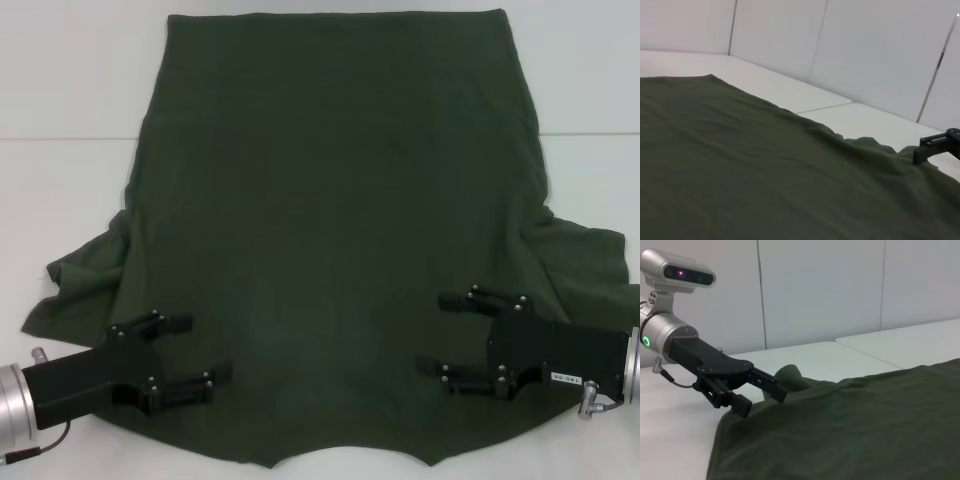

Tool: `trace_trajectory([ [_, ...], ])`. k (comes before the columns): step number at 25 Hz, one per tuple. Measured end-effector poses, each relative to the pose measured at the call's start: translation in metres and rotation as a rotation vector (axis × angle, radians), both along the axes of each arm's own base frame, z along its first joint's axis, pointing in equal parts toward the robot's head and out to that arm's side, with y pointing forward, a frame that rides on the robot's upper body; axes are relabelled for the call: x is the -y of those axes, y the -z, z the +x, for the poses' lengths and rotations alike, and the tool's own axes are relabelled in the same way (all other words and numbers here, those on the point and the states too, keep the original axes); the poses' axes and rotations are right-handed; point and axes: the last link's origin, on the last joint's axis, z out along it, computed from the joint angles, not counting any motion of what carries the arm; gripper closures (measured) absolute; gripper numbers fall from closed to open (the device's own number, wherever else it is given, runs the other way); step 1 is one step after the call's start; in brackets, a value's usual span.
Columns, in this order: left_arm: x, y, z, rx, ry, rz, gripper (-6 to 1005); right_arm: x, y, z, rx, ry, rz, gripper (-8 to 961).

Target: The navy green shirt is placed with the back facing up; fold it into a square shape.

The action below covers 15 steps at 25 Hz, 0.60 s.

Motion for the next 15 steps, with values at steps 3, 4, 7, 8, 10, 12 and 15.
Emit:
trace_trajectory([
  [3, 0.0006, 0.0007, -0.0002, -0.009, 0.012, 0.005, 58, 0.0000, 0.0000, 0.0000, 0.000, 0.000, 0.000, 59],
  [4, 0.0011, 0.0009, -0.0005, -0.011, 0.015, 0.007, 60, 0.0001, 0.0001, -0.0001, -0.001, 0.000, 0.000, 59],
  [7, 0.0019, 0.0009, -0.0014, -0.014, 0.016, 0.012, 66, 0.0003, 0.0004, -0.0004, -0.002, -0.001, -0.001, 59],
  [8, 0.0021, 0.0010, -0.0016, -0.014, 0.016, 0.012, 68, 0.0003, 0.0004, -0.0004, -0.002, -0.001, -0.002, 59],
  [10, 0.0022, 0.0014, -0.0015, -0.015, 0.016, 0.011, 72, 0.0005, 0.0006, -0.0003, -0.001, -0.001, -0.003, 59],
  [12, 0.0025, 0.0016, -0.0016, -0.013, 0.013, 0.010, 76, 0.0007, 0.0008, -0.0003, 0.000, -0.001, -0.004, 59],
  [15, 0.0007, -0.0028, -0.0041, 0.045, -0.077, 0.017, 82, 0.0009, 0.0011, -0.0004, -0.002, 0.002, -0.008, 59],
])
